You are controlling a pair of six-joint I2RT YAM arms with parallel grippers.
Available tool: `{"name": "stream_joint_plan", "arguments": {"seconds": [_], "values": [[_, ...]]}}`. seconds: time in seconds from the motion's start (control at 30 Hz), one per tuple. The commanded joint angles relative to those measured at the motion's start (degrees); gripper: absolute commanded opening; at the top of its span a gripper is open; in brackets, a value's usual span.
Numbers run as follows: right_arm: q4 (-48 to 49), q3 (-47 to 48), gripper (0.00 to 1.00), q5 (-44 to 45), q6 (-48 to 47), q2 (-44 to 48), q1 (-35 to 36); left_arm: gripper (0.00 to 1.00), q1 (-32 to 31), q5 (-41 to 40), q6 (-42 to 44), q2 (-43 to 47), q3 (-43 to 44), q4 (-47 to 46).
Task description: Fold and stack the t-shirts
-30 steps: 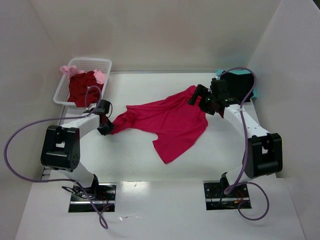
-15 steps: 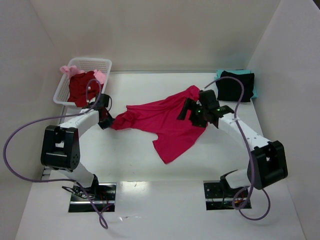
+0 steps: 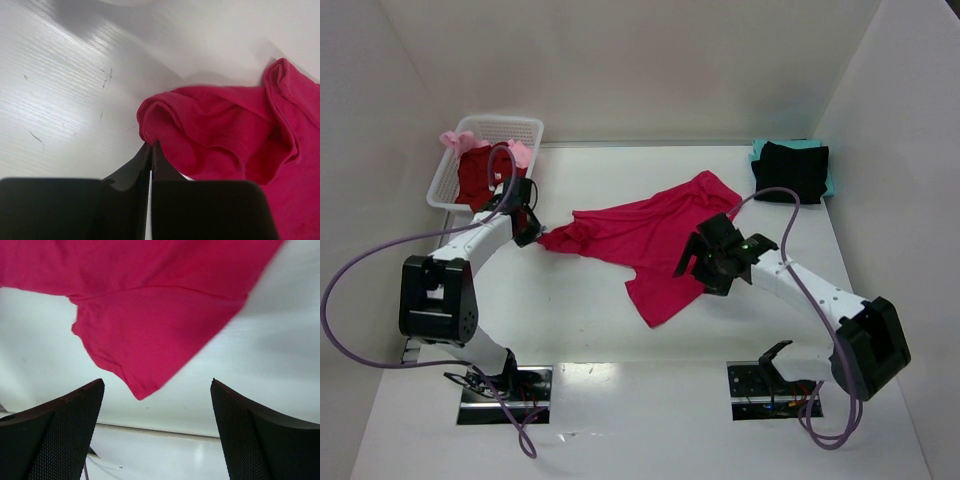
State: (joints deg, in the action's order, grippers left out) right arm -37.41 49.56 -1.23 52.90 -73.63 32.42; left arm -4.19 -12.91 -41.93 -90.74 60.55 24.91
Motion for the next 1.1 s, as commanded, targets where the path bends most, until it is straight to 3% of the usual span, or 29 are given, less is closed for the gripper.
{"name": "stream_joint_plan", "arguments": {"seconds": [0.0,0.23,0.53,0.8,1.07], "values": [[-5.12,-1.3,0.92,5.53,6.15,3.75,0.01,0.0,0.76,1.3,2.29,2.5,1.85,0.49],[-8.91,-0.69,0.92,13.44,9.93,2.27,0.62,0.0,1.29,1.83,2.82,3.02,0.71,0.49],[-6.19,-2.54,0.91,15.56,10.55,-3.45,0.62,0.0,2.86,3.68,2.82,3.55,0.71,-0.03],[-3.47,-2.54,0.76,17.75,12.66,-4.51,0.62,0.0,2.87,5.35,4.4,3.55,0.18,-0.03],[-0.57,-0.96,0.74,20.13,12.13,-10.39,0.62,0.0,3.39,7.19,5.55,3.55,0.71,1.02]]}}
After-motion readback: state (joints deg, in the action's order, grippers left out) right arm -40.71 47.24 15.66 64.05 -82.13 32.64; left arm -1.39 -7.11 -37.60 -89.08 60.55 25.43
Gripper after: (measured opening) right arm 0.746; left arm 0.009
